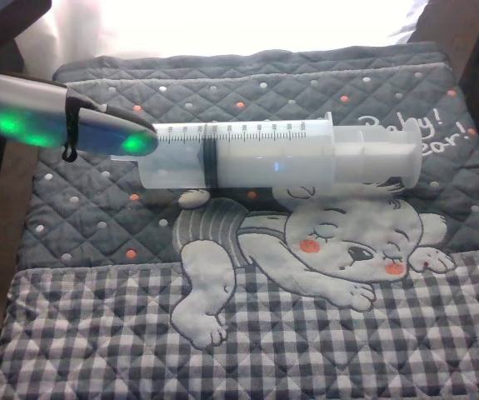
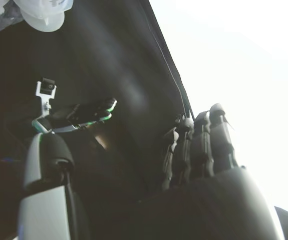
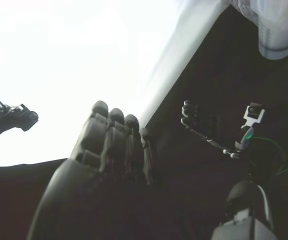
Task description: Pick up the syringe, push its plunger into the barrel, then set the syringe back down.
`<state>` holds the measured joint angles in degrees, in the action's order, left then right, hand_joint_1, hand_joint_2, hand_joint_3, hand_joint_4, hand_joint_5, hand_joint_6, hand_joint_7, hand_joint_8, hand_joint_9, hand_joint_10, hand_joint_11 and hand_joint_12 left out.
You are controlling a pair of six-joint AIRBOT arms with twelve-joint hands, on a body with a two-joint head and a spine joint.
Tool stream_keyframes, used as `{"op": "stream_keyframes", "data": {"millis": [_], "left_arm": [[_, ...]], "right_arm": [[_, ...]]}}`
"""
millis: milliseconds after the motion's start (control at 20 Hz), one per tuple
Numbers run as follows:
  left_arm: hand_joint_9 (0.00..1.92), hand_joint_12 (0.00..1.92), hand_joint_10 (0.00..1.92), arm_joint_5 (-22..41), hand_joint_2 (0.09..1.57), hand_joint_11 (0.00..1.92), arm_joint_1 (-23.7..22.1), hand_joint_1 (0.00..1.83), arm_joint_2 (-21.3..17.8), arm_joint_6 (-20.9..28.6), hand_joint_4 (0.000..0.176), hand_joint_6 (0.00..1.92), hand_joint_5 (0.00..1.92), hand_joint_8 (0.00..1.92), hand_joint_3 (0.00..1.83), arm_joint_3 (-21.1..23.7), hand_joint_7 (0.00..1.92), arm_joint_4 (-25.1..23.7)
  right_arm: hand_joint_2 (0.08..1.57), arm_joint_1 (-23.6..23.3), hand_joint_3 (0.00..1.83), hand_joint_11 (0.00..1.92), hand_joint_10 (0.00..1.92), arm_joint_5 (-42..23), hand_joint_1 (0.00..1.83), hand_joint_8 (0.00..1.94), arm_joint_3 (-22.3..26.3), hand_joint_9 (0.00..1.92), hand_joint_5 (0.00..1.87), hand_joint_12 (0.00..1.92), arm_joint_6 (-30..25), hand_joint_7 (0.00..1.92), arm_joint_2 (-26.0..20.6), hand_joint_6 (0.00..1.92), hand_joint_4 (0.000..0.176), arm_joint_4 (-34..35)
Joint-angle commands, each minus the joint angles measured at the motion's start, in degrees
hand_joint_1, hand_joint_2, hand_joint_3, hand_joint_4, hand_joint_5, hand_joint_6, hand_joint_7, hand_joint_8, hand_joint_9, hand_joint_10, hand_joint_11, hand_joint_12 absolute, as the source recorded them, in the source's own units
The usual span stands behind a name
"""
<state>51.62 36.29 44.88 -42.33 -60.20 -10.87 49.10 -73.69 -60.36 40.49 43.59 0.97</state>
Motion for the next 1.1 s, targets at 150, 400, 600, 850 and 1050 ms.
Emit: {"op": "stream_keyframes", "data": {"millis": [150,400,600,850,1050], "left_arm": [[0.29,0.78,0.0,1.4,0.76,0.0,-4.31,0.64,0.82,2.8,0.063,0.0,0.07,0.0,0.0,-1.5,0.17,-2.12],[0.29,0.65,0.0,-8.95,0.75,0.01,-12.52,0.52,3.76,11.16,0.078,0.0,0.05,0.0,0.0,-4.79,0.2,-14.2],[0.32,0.45,0.01,-14.07,0.69,0.19,-17.16,0.64,7.23,24.17,0.03,0.0,0.05,0.01,0.0,-9.21,0.26,-25.29],[0.41,0.44,0.01,-20.27,0.7,0.26,-21.75,0.56,9.49,33.58,0.0,0.0,0.05,0.01,0.01,-10.74,0.34,-40.06],[0.32,0.42,0.01,-22.33,0.7,0.2,-23.02,0.55,13.25,45.0,0.0,0.0,0.01,0.01,0.0,-13.83,0.29,-52.28]], "right_arm": [[0.6,-0.69,0.0,0.04,0.0,-7.14,0.68,0.0,0.1,0.06,0.02,0.09,-0.85,0.1,-0.4,0.0,0.137,1.94],[0.62,-0.25,0.01,0.04,0.0,-7.14,0.64,0.0,0.12,0.05,0.0,0.07,-0.85,0.09,-0.39,0.0,0.152,2.69],[0.61,-0.26,0.0,0.04,0.0,-7.22,0.64,0.0,0.32,0.02,0.0,0.07,-0.85,0.07,-0.39,0.0,0.153,2.89],[0.62,-0.28,0.0,0.05,0.01,-7.43,0.57,0.0,0.35,0.03,0.0,0.06,-0.86,0.07,-0.36,0.0,0.131,3.5],[0.62,-0.49,0.0,0.05,0.01,-7.8,0.55,0.0,0.31,0.04,0.0,0.06,-0.85,0.07,-0.01,0.0,0.132,3.63]]}}
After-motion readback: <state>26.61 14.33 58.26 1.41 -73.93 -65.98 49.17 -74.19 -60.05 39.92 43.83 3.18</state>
